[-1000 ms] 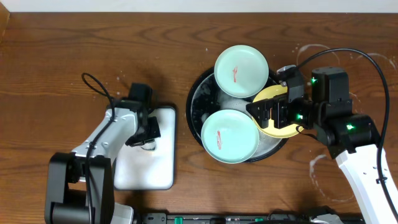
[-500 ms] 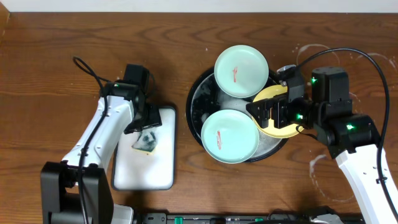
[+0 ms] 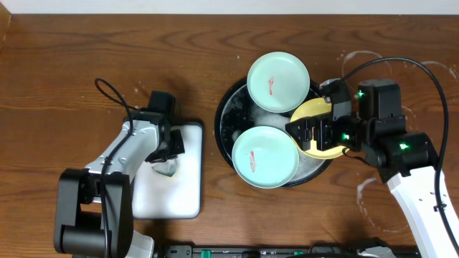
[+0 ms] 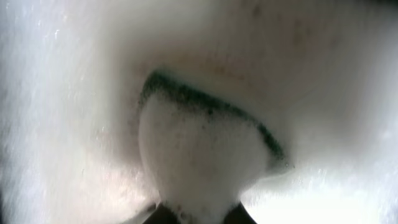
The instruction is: Clean dirty plates on tray and stack at the side
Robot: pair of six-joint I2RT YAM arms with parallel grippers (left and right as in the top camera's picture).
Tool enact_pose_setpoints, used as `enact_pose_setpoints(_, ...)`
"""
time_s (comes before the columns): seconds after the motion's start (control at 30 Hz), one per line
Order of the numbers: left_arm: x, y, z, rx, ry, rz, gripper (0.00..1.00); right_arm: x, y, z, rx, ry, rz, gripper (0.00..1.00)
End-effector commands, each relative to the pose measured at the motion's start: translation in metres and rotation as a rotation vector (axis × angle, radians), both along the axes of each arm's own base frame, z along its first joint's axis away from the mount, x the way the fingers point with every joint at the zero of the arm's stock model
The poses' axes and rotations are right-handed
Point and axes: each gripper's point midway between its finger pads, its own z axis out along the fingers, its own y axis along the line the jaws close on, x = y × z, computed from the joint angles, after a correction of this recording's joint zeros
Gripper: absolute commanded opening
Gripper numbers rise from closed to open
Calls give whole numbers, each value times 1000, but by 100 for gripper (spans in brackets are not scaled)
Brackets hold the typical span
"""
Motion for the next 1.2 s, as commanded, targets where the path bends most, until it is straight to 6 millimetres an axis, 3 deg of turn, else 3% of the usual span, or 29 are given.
enact_pose_setpoints(0.0, 1, -4, 14, -17, 27, -4, 7, 5, -16, -2, -60, 3, -68, 94)
enact_pose_setpoints(0.2, 14, -6, 67, -19, 22, -5, 7, -5, -21, -24, -92, 121, -102, 66)
enact_pose_setpoints(0.3, 21, -11, 91, -42, 2, -8, 7, -10, -23, -48, -114, 221, -140, 43)
enact_pose_setpoints(0.5, 28, -39, 124, -208, -56, -23, 7, -23, -36, -116, -226, 425, -224, 43)
enact_pose_setpoints(0.87, 24, -87, 130, -309, -67, -138, 7, -20, -7, -187, -193, 513, -100, 37)
enact_pose_setpoints(1.07, 26, -120, 133, -326, -115, -237, 7, -17, -9, -214, -260, 548, -141, 25)
enact_pose_setpoints(1.17, 27, -128, 134, -335, -125, -231, 7, -18, -14, -226, -289, 577, -170, 7)
